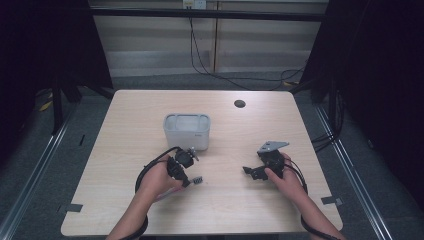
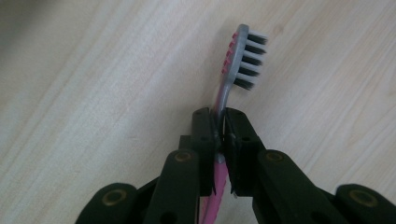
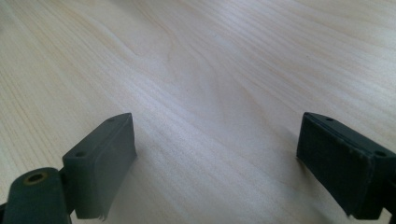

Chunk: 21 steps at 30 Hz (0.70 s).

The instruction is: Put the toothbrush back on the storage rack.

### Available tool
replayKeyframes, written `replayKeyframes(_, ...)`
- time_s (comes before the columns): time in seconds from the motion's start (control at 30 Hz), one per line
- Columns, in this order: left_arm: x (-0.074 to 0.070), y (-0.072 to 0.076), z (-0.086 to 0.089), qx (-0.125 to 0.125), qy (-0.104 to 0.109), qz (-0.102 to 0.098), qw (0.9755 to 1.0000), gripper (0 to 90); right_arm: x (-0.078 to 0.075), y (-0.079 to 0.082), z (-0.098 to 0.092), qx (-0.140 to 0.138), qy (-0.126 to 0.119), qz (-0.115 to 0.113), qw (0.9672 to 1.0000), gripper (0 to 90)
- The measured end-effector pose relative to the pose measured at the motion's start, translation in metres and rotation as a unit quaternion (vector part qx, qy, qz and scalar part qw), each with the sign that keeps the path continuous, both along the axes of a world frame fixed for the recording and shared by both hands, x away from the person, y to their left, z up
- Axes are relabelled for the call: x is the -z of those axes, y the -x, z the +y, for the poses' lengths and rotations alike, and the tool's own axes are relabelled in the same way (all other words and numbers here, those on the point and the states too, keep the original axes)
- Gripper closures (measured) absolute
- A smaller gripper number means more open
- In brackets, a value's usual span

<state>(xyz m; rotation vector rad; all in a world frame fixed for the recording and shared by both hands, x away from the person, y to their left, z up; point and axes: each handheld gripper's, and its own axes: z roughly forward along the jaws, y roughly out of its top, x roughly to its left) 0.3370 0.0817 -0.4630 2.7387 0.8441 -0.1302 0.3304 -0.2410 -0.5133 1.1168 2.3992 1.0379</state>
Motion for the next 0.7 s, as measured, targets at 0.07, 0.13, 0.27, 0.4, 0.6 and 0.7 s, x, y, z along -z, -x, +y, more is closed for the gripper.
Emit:
replayKeyframes(0.07, -0.006, -0.002, 0.003, -0.011, 0.019, -0.002, 0.9998, 83.0, 0.000, 0.000, 0.000, 0.000, 0.000, 0.000, 1.0000, 11.1)
replayKeyframes(0.13, -0.010, -0.002, 0.005, -0.017, 0.028, -0.007, 0.9994, 83.1, 0.000, 0.000, 0.000, 0.000, -0.001, 0.001, 1.0000, 11.1)
replayKeyframes(0.27, -0.016, -0.003, 0.009, -0.030, 0.045, -0.015, 0.9984, 83.1, 0.000, 0.000, 0.000, 0.000, 0.000, 0.000, 1.0000, 11.1)
replayKeyframes(0.4, -0.024, -0.004, 0.014, -0.044, 0.066, -0.028, 0.9965, 83.2, 0.000, 0.000, 0.000, 0.000, 0.000, 0.000, 1.0000, 11.1)
replayKeyframes(0.6, -0.036, -0.006, 0.024, -0.064, 0.092, -0.043, 0.9928, 83.2, 0.000, 0.000, 0.000, 0.000, 0.000, 0.000, 1.0000, 11.1)
replayKeyframes(0.7, -0.039, -0.007, 0.027, -0.070, 0.101, -0.049, 0.9912, 83.2, 0.000, 0.000, 0.000, 0.000, 0.000, 0.000, 1.0000, 11.1)
